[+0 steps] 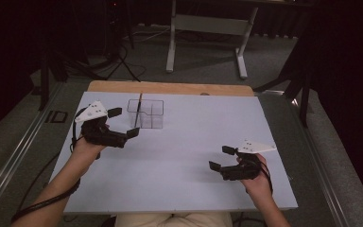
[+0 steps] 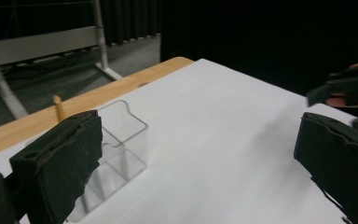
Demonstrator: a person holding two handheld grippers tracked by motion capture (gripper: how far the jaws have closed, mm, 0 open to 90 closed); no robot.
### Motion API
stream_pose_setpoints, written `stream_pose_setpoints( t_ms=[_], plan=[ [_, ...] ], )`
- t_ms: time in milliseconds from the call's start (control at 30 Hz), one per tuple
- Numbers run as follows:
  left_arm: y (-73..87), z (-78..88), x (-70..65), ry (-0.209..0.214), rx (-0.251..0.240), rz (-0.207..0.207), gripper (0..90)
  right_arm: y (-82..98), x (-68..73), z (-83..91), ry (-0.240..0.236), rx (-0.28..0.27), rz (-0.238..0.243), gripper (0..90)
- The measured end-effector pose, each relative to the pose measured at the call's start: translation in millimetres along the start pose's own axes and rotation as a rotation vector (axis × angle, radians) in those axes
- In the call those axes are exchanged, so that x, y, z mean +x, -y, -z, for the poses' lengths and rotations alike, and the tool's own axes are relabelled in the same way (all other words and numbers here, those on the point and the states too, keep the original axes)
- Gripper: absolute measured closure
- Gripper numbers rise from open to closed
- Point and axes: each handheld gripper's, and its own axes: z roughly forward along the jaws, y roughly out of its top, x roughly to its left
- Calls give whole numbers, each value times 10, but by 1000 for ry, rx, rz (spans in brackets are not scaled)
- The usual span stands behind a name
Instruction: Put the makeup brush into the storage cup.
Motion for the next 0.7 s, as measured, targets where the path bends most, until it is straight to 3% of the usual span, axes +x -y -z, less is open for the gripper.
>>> stream_pose_setpoints(
  t_ms=[133, 500, 700],
  plan=[
    [52, 16, -77, 25, 6, -5, 17, 3, -10, 2, -1, -1, -1, 148],
    [281, 37, -197, 45, 36, -35, 17, 1, -12, 11, 6, -1, 1, 148],
    [407, 62, -233, 64, 37, -25, 17, 3, -13, 10, 8, 2, 4, 148]
  ],
)
